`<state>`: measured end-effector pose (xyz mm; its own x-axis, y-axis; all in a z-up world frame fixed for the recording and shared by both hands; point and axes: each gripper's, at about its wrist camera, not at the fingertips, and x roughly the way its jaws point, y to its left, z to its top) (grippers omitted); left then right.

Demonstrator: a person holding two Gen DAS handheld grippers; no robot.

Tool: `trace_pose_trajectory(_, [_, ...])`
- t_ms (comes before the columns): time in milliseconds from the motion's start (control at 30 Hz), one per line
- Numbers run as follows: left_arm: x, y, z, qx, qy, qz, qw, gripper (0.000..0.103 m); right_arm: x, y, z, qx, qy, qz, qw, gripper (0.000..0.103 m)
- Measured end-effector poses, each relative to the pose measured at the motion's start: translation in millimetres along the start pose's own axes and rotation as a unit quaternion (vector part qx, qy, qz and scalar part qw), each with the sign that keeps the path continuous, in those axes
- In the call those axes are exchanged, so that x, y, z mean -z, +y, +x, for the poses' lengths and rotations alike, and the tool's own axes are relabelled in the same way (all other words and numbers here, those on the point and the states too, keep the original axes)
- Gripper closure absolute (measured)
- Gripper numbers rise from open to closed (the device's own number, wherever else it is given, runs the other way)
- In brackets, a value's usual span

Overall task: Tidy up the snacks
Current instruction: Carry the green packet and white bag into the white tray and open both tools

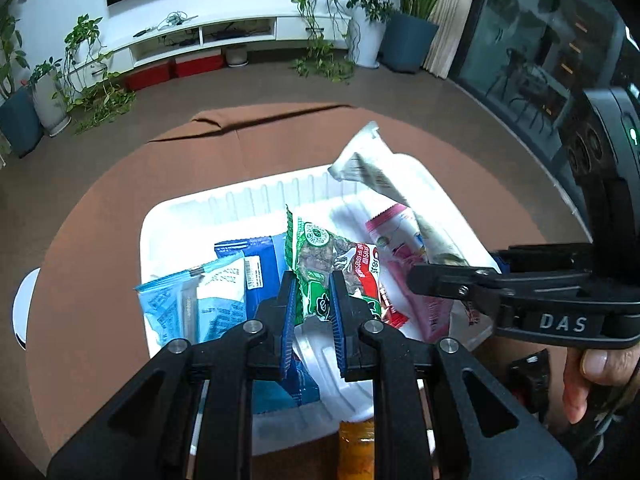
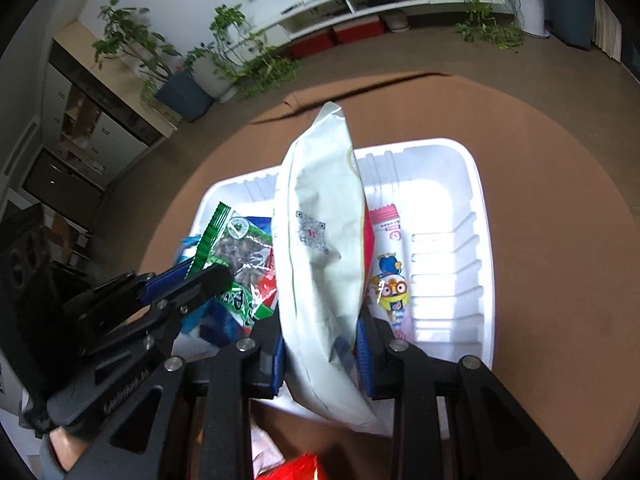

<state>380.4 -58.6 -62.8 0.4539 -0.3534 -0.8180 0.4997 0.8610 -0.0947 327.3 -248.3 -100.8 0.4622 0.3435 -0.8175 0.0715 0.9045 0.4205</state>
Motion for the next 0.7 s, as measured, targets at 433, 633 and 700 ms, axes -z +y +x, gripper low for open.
trace_pose_trajectory(433, [10.0,-1.3,35.8,-0.022,0.003,-0.001,0.9998,0.072,0.1,-4.0,17.9,0.028,0.005,0.003,1.000,0.068])
trace_pose_trajectory(633, [14.9,-7.8,25.1,-0.012,-0.008,0.004,0.9999,0.042,0.5,-4.9,13.8,0.033,-0.004,0.000,0.999,0.061])
trace_pose_trajectory(700, [15.7,-7.2,23.5,-0.010,-0.008,0.005,0.9999,0.034,2.1,-3.9,9.9,0.035,-0.008,-0.002,0.999,0.058])
